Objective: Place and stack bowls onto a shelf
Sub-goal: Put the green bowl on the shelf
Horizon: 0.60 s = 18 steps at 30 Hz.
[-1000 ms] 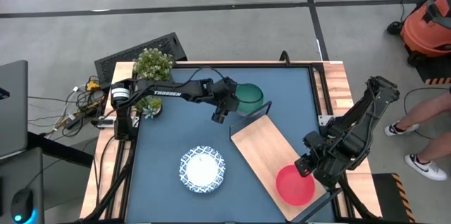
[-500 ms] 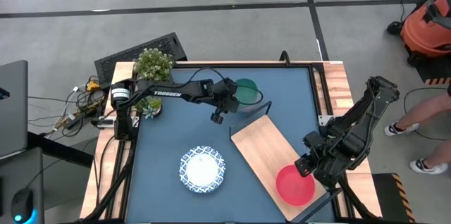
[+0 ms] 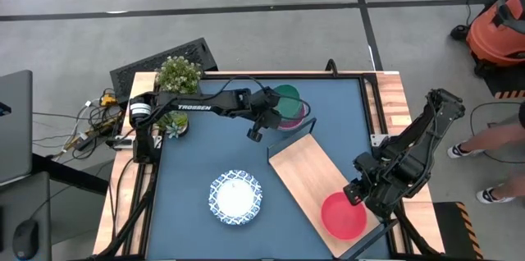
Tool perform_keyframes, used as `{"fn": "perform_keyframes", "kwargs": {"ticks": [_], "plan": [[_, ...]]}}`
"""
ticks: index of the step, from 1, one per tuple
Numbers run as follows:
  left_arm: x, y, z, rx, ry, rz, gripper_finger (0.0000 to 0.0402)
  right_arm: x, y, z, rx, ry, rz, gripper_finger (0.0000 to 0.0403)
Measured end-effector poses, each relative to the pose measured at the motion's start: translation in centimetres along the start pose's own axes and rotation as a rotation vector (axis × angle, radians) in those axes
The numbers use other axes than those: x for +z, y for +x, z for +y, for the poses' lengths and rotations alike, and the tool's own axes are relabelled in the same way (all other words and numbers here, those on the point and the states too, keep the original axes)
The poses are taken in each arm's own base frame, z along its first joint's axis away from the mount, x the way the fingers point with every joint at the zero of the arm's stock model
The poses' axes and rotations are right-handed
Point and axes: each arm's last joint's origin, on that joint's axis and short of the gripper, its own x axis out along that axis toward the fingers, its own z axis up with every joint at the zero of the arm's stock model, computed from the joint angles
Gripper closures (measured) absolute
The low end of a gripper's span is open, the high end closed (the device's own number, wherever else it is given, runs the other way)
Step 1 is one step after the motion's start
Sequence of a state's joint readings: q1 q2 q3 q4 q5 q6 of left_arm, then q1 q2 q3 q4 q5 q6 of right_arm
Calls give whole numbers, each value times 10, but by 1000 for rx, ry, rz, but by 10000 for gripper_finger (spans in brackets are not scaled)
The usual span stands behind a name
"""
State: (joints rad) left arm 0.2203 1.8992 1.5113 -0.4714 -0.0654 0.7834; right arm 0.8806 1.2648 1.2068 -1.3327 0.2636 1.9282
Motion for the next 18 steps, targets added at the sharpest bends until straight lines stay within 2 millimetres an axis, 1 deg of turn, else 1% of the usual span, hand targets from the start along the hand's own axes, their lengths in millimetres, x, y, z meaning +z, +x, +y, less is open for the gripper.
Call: {"fn": "perform_keyframes", "kwargs": {"ticks": [4,9,14,18], "plan": [[6,-10,8,29,0,34,401,0,0,0,0,0,0,217],[18,-31,22,87,-4,96,401,0,0,-1,-6,-1,-2,217],[32,-61,39,107,-68,110,401,1,0,-2,-18,15,-6,217],[50,-93,48,120,-118,77,401,1,0,-4,-40,28,-14,217]]}}
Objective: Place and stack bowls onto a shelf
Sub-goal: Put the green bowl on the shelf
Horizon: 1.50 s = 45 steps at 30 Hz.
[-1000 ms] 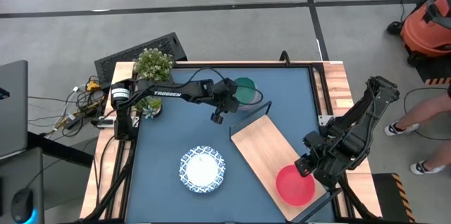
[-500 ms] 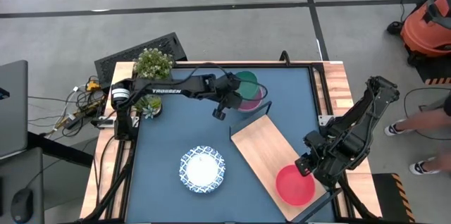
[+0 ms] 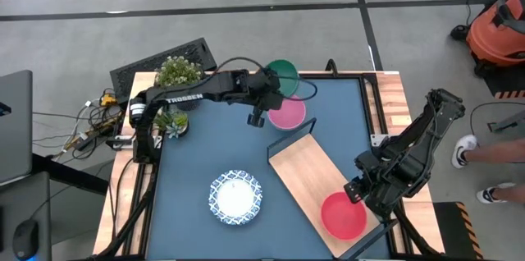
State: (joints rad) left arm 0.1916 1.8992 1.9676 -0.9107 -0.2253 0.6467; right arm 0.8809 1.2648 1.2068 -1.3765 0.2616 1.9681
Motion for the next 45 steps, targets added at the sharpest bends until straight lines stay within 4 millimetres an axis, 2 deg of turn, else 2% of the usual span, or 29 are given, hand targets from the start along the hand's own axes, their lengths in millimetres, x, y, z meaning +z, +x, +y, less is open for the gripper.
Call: {"fn": "perform_keyframes", "kwargs": {"ticks": [6,12,18,22,29,35,41,45], "plan": [[34,-60,-8,-41,-37,-134,401,1,0,-2,-21,4,-9,217],[63,-109,-45,-149,3,-260,401,2,0,-5,-56,9,-24,217],[84,-135,-95,-236,95,-335,401,6,-2,-13,-114,-9,-49,217],[91,-138,-118,-279,116,-341,401,11,-7,-20,-133,2,-56,217],[111,-113,-156,-320,147,-333,401,17,-16,-30,-103,42,-34,217],[124,-68,-196,-294,219,-241,401,27,-30,-44,-22,4,-23,217],[128,-18,-215,-277,184,-162,401,36,-39,-55,50,-40,-26,217],[130,7,-217,-264,166,-154,401,40,-43,-59,83,-81,-55,217]]}}
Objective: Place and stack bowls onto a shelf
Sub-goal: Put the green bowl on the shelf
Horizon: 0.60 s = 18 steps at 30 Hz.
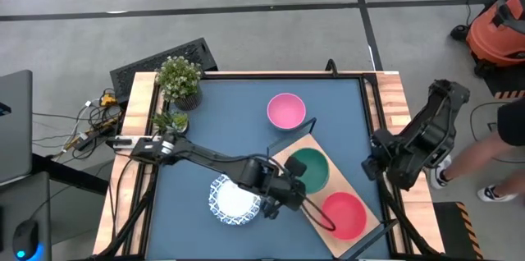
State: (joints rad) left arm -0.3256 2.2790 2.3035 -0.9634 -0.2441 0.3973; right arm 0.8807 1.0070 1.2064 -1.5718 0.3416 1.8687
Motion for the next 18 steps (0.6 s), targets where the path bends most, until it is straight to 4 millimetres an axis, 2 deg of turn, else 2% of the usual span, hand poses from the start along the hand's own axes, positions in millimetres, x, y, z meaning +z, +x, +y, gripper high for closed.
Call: {"fn": "perform_keyframes", "kwargs": {"ticks": [6,18], "plan": [[-15,27,9,-15,-3,84,401,2,-1,-2,19,-38,-31,217],[-32,42,36,-49,29,111,401,2,-2,-2,21,-55,-27,217]]}}
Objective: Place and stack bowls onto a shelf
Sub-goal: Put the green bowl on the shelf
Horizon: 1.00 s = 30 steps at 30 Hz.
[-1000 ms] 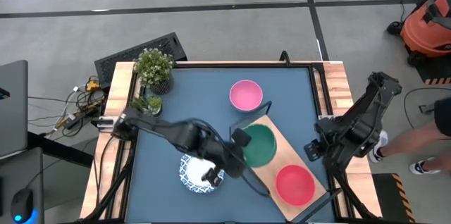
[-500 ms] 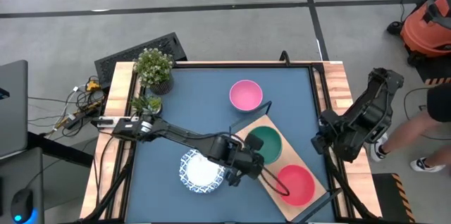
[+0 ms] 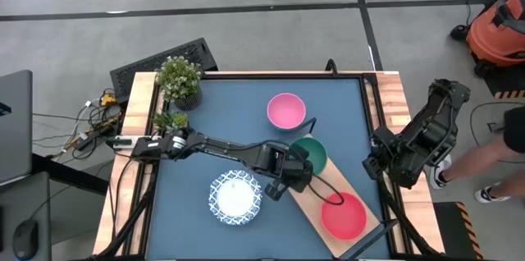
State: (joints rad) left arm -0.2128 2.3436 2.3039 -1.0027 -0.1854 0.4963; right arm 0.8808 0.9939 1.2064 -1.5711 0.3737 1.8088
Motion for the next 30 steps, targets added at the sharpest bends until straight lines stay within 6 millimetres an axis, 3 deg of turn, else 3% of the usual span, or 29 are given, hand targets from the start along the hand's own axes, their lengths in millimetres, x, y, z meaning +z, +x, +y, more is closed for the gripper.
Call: {"fn": "perform_keyframes", "kwargs": {"ticks": [19,30], "plan": [[-13,8,2,-19,41,111,398,0,0,1,3,-3,-6,217],[-13,9,4,27,67,128,329,0,0,1,6,-4,4,217]]}}
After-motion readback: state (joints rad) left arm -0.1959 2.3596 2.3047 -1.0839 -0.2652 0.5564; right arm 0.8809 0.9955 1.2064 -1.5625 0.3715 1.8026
